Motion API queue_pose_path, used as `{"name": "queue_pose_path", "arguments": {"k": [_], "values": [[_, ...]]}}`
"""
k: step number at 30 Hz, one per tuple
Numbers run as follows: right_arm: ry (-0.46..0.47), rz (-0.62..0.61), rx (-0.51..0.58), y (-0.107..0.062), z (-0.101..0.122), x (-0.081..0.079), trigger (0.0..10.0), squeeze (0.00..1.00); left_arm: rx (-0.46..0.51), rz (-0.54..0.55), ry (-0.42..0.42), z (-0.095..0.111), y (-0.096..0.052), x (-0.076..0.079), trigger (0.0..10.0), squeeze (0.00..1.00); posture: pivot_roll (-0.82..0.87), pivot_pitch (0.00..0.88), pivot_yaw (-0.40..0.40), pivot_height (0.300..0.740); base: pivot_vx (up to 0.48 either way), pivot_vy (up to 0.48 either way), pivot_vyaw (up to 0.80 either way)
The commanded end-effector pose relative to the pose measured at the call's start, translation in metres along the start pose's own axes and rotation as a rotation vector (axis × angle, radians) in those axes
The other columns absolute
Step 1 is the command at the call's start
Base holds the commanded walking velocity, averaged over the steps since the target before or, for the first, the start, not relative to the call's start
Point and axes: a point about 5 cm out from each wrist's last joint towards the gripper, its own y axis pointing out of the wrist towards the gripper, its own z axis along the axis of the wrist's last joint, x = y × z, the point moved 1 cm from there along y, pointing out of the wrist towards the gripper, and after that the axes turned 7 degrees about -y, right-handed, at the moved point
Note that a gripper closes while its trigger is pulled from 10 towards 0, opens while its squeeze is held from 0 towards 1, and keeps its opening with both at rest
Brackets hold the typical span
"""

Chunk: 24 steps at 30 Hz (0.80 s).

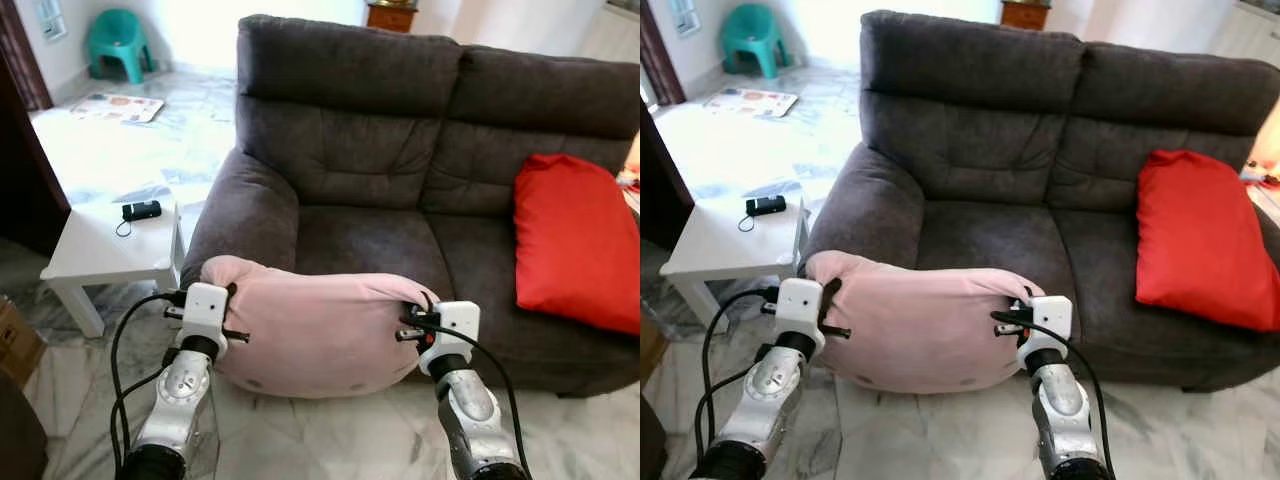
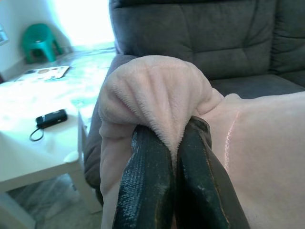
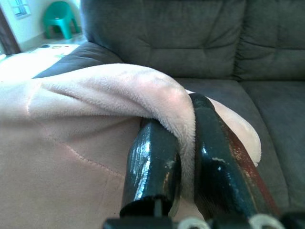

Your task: Move the pillow to the sofa from floor

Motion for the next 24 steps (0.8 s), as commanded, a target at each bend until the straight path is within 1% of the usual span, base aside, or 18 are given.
{"name": "queue_pose_path", "arguments": {"k": [1,9,15,18,24], "values": [[0.01,-0.146,0.05,-0.002,0.0109,0.0354,10.0,0.0,0.03,0.087,-0.013,0.007,0.0005,-0.0171,10.0,0.0,0.09,0.0,-0.098,0.74,0.0,0.0,0.0],[0.007,-0.149,0.05,-0.0019,0.0112,0.0366,10.0,0.0,0.028,0.086,-0.022,0.0077,0.0014,-0.016,10.0,0.0,0.09,0.0,-0.097,0.74,0.0,0.0,0.0],[0.007,-0.146,0.047,-0.0013,0.0109,0.0357,10.0,0.0,0.024,0.083,-0.015,0.0074,0.0019,-0.0162,10.0,0.0,0.09,0.0,-0.096,0.74,0.0,0.449,0.0],[0.007,-0.146,0.046,-0.0012,0.0109,0.0356,10.0,0.0,0.029,0.079,-0.004,0.0082,0.0021,-0.0159,10.0,0.0,0.09,0.0,-0.097,0.74,0.0,0.0,0.0],[0.004,-0.145,0.05,-0.0006,0.0121,0.0362,10.0,0.0,0.042,0.068,-0.01,0.0099,0.0017,-0.0134,10.0,0.0,0.08,0.0,-0.093,0.74,0.0,0.0,0.0]]}}
